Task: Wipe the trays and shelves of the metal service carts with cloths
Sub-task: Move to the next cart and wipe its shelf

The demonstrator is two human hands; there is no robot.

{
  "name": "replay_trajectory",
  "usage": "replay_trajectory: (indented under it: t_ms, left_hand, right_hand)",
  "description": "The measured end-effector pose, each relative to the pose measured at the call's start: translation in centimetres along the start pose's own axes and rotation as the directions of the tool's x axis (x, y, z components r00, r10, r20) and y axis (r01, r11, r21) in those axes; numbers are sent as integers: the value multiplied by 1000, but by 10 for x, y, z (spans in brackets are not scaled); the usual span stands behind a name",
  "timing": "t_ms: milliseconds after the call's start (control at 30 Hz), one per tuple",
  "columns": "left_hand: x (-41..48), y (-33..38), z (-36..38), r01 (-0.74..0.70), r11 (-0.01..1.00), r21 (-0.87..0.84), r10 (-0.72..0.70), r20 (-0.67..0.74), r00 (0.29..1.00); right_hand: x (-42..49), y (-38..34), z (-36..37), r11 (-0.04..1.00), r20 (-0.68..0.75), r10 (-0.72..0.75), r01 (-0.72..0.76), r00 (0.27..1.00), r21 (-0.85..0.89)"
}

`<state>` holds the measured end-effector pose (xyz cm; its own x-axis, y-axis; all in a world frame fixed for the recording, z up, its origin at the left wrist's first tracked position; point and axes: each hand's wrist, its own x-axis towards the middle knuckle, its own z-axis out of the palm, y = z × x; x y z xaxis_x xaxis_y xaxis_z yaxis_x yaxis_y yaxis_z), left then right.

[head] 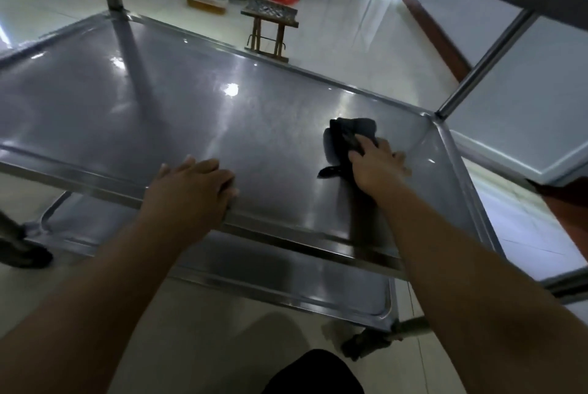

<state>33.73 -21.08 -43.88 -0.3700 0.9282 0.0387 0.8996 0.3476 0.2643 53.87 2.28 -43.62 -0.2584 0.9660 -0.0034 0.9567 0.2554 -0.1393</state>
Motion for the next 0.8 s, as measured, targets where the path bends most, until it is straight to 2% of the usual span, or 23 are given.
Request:
replay_trajectory:
  t_ms: [33,67,133,200,267,300,333,400,467,500,533,600,667,700,767,800]
  left_hand:
    - [-1,3,2,25,1000,3,-25,-1,1000]
    - [-2,6,4,42,999,11,-42,2,999]
    - [-2,12,7,60,998,35,-61,9,998]
    - [-3,17,8,68,995,72,-69,12,998]
    - [-5,24,8,31,993,114,-33,16,999]
    - [-6,28,8,-7,993,115,6,7,1000]
    - [-7,33,8,-45,995,85,47,-20,999]
    - [-9,50,7,-116,993,-11,114,-102,988]
    - [-7,72,8,-197,980,-36,191,-141,972]
    - [-5,82,10,-223,974,-39,216,-143,966]
    - [-3,92,12,-232,972,-44,224,-141,964]
    - [1,105,18,-231,973,-21,228,-99,969]
    - [1,108,25,-229,973,-6,228,-62,972]
    - [1,108,28,-224,974,-30,221,-87,971]
    - [0,104,31,-202,974,-99,184,-164,969]
    - [0,103,33,-198,973,-116,174,-185,967]
  right_hand:
    - [1,-6,2,999,5,45,-45,999,-23]
    - [-3,-14,4,999,10,22,-22,1000,-41]
    - [-18,-26,11,980,0,-196,196,981,-34]
    - [-37,-23,18,874,-20,-486,486,874,-4]
    - [-38,-7,15,769,7,-639,638,769,36]
    - [-31,5,12,771,9,-637,636,771,37]
    - [-22,20,9,819,-6,-573,573,819,18]
    - [-9,52,2,962,-42,-271,271,962,7]
    - [-9,68,-3,999,-34,20,-19,999,38]
    - [-15,68,-3,998,-25,57,-56,998,21]
    - [-24,66,-4,1000,-9,28,-28,1000,-1]
    - [-49,68,-5,989,-4,-147,147,989,-2]
    - [-78,84,-4,928,-31,-371,372,928,16]
    - [-92,95,-4,888,-21,-458,459,889,34]
    - [-95,119,-7,860,4,-509,508,861,55]
    - [-85,129,-9,890,0,-454,454,891,39]
